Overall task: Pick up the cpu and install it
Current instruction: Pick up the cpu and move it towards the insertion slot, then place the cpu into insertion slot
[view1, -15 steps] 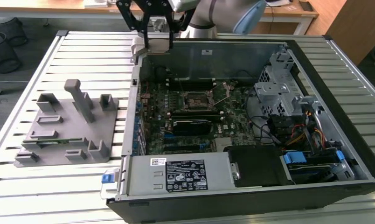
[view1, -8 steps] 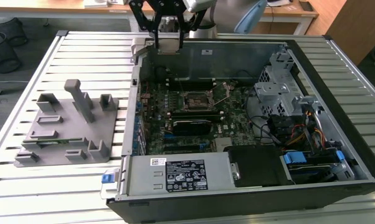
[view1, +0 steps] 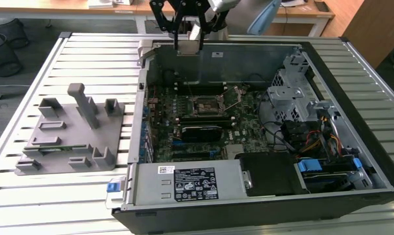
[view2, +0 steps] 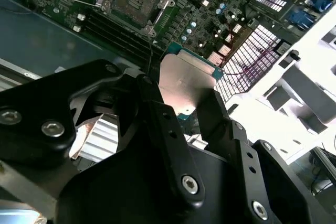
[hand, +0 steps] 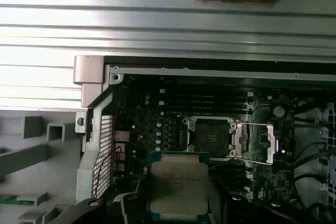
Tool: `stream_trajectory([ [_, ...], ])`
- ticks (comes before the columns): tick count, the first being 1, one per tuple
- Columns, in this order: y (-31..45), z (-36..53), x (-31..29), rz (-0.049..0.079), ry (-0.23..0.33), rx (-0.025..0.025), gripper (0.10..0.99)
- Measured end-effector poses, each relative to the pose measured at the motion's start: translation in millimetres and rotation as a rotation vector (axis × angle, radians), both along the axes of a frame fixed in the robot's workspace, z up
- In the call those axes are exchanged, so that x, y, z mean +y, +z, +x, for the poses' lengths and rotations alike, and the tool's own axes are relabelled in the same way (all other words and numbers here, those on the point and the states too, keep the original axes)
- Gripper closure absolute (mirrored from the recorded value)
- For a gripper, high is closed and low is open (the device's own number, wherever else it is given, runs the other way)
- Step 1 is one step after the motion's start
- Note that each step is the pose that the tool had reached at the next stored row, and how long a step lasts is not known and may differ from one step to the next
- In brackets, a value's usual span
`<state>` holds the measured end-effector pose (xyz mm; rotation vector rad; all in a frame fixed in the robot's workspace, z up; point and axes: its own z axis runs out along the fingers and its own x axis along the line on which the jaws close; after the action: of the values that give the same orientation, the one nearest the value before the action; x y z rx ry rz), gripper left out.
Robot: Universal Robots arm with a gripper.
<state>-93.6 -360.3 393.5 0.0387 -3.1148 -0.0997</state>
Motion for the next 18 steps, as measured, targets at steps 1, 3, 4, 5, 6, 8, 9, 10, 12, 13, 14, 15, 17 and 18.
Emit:
stream_trajectory([
  [1,-0.1,3.0,0.1,0.0,0.0,0.0,0.561],
  [3,-0.1,9.4,0.3,0.0,0.0,0.0,0.561],
  [4,-0.2,12.6,0.4,0.0,-0.001,0.0,0.561],
  [5,-0.2,15.7,0.5,0.0,-0.001,0.0,0.561],
  [6,-0.3,18.9,0.6,0.0,-0.001,0.0,0.561],
  [8,-0.4,25.5,0.8,0.0,-0.001,0.0,0.561],
  [9,-0.4,28.8,0.8,0.0,-0.001,0.0,0.561],
  [10,-0.5,32.2,0.9,0.0,-0.001,0.0,0.561],
  [12,-0.5,39.1,1.0,0.0,-0.002,0.0,0.561],
  [13,-0.6,42.1,1.0,0.0,-0.002,0.0,0.561],
  [14,-0.5,44.4,1.0,0.0,-0.003,0.0001,0.561],
  [15,-0.6,45.6,0.9,0.0,-0.003,0.0001,0.561],
  [17,-0.6,46.3,1.0,0.0,-0.004,-0.0001,0.561],
  [18,-0.6,46.3,1.0,0.0,-0.004,0.0,0.561],
])
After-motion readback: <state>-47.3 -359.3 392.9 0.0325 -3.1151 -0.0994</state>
